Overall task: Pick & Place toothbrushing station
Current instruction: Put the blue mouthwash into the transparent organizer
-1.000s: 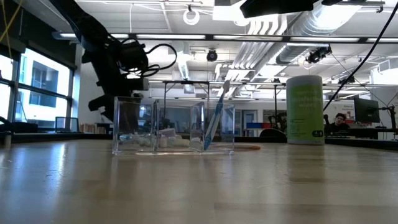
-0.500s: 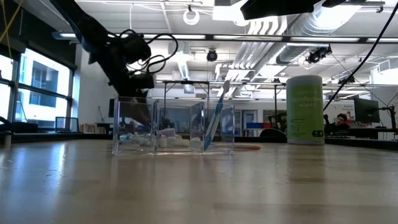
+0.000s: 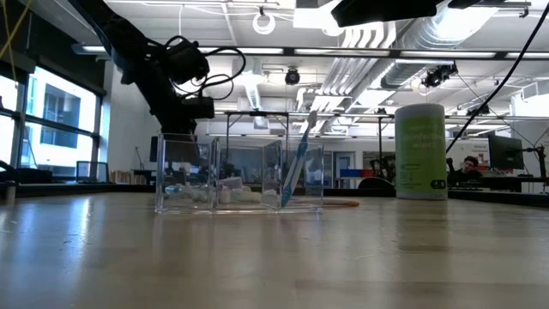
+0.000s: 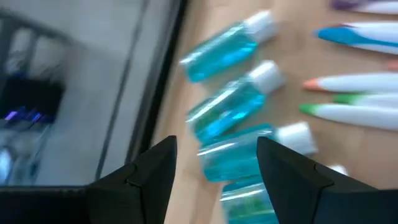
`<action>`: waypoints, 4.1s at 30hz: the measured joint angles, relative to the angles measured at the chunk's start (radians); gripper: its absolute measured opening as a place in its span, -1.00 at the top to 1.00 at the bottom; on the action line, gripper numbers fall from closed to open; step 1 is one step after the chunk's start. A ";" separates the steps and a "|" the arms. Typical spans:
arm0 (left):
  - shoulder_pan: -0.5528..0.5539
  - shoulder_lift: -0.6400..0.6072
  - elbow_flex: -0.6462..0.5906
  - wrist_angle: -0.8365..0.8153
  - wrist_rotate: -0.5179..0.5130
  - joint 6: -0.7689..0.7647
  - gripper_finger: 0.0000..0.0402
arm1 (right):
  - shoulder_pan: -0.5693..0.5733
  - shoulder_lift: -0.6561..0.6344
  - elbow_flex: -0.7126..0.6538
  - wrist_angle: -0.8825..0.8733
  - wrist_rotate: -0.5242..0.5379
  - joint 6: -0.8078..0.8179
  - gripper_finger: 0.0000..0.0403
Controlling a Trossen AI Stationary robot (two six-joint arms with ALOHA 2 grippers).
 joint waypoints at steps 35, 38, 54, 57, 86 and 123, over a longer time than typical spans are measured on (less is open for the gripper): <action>0.084 0.000 0.000 -0.208 0.383 0.281 -0.06 | 0.000 0.000 0.000 0.002 -0.003 0.000 -0.35; 0.084 0.000 0.000 -0.173 0.383 0.227 -0.06 | 0.000 0.000 0.000 0.002 -0.003 0.000 -0.35; 0.084 0.067 0.000 -0.160 0.384 0.260 -0.06 | 0.000 0.000 0.000 0.002 -0.003 0.000 -0.35; 0.084 0.083 0.000 -0.158 0.384 0.282 -0.06 | 0.000 0.000 0.000 0.002 -0.003 0.000 -0.35; 0.131 0.084 0.000 -0.157 0.392 0.252 -0.06 | 0.000 0.000 0.000 0.002 -0.003 0.000 -0.35; 0.131 0.171 0.047 -0.325 0.298 0.297 -0.06 | -0.001 0.000 0.000 0.010 -0.003 -0.004 -0.35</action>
